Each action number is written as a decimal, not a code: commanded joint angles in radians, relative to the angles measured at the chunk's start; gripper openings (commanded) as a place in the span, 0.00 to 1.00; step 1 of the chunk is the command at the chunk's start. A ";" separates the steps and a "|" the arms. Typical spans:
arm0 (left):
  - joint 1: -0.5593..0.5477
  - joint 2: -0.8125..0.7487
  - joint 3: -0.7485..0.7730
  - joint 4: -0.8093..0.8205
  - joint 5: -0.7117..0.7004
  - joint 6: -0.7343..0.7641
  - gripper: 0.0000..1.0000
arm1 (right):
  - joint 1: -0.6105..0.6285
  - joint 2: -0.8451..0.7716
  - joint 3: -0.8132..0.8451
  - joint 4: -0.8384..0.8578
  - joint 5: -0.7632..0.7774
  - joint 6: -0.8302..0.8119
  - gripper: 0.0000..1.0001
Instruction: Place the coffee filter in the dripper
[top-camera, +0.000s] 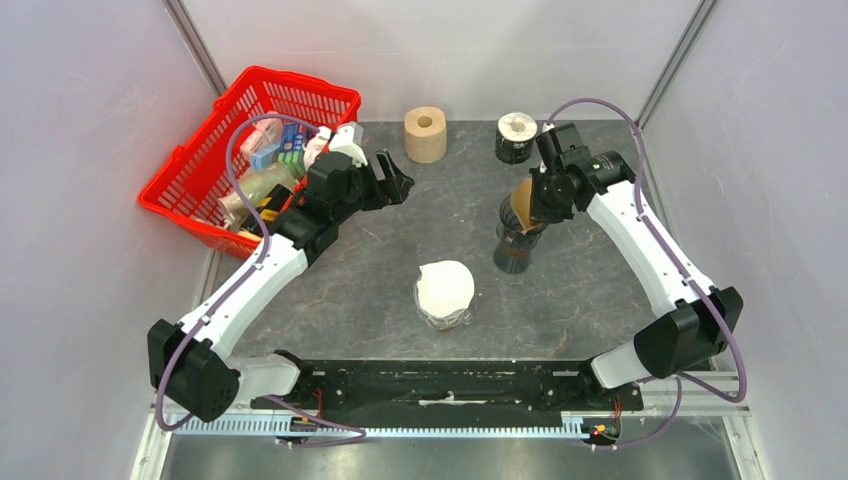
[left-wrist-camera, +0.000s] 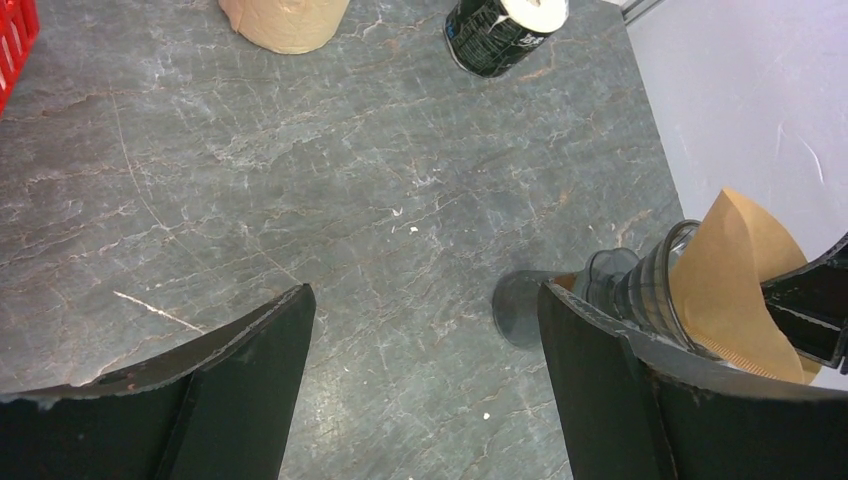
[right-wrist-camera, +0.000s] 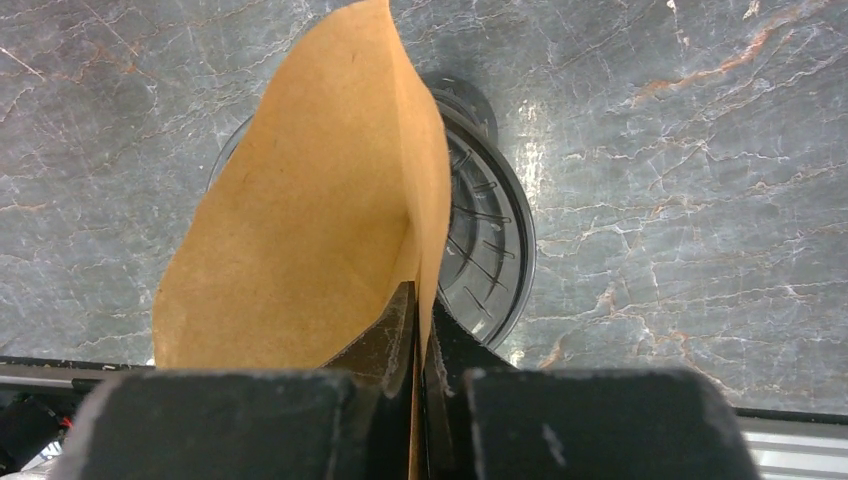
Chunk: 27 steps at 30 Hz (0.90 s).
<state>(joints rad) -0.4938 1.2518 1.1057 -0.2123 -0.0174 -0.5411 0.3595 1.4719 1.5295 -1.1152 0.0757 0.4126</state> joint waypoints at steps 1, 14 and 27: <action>0.006 -0.037 -0.004 0.055 0.013 -0.004 0.89 | -0.004 0.006 0.032 0.023 -0.012 -0.016 0.11; 0.006 -0.045 -0.015 0.067 0.036 -0.002 0.89 | -0.008 0.026 -0.010 0.068 0.009 -0.005 0.14; 0.006 -0.054 -0.018 0.068 0.040 -0.001 0.89 | -0.010 -0.017 0.025 0.050 0.051 -0.006 0.37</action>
<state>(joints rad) -0.4938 1.2274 1.0908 -0.1844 0.0071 -0.5411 0.3550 1.5002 1.5124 -1.0672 0.1081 0.4110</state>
